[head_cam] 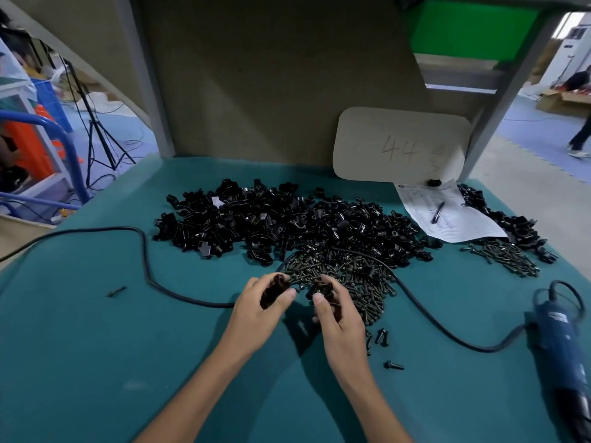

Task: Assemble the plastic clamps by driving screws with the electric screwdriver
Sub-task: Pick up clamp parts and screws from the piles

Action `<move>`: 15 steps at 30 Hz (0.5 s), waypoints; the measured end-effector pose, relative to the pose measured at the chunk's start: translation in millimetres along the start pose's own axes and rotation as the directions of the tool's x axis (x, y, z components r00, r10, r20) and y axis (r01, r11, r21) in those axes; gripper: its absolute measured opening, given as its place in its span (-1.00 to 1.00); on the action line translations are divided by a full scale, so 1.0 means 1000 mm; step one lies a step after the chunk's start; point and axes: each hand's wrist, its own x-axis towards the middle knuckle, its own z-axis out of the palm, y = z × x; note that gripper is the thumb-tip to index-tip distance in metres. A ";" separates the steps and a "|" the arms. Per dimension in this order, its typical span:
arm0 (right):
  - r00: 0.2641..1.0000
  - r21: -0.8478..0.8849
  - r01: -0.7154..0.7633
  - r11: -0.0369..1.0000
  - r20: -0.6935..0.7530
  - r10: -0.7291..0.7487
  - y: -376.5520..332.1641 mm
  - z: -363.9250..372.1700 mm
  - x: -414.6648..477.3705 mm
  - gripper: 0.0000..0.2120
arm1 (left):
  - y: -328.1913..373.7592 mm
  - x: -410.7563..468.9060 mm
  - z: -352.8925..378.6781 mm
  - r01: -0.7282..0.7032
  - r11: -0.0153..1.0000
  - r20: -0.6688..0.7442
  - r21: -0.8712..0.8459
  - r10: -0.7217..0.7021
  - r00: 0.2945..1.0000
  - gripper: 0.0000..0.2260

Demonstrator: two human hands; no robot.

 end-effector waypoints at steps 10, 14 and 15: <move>0.999 0.094 -0.049 0.994 -0.004 0.049 -0.006 0.000 -0.001 -0.70 | 0.000 0.003 -0.009 0.167 0.951 -0.008 -0.260 -0.175 0.985 -0.71; 0.998 0.098 -0.061 0.993 0.000 0.061 -0.006 -0.001 -0.001 -0.67 | -0.003 0.004 -0.013 0.164 0.927 0.012 -0.337 -0.170 0.985 -0.75; 0.998 0.100 -0.056 0.993 -0.008 0.057 -0.006 -0.001 -0.001 -0.68 | -0.002 0.004 -0.013 0.174 0.916 0.022 -0.362 -0.178 0.984 -0.75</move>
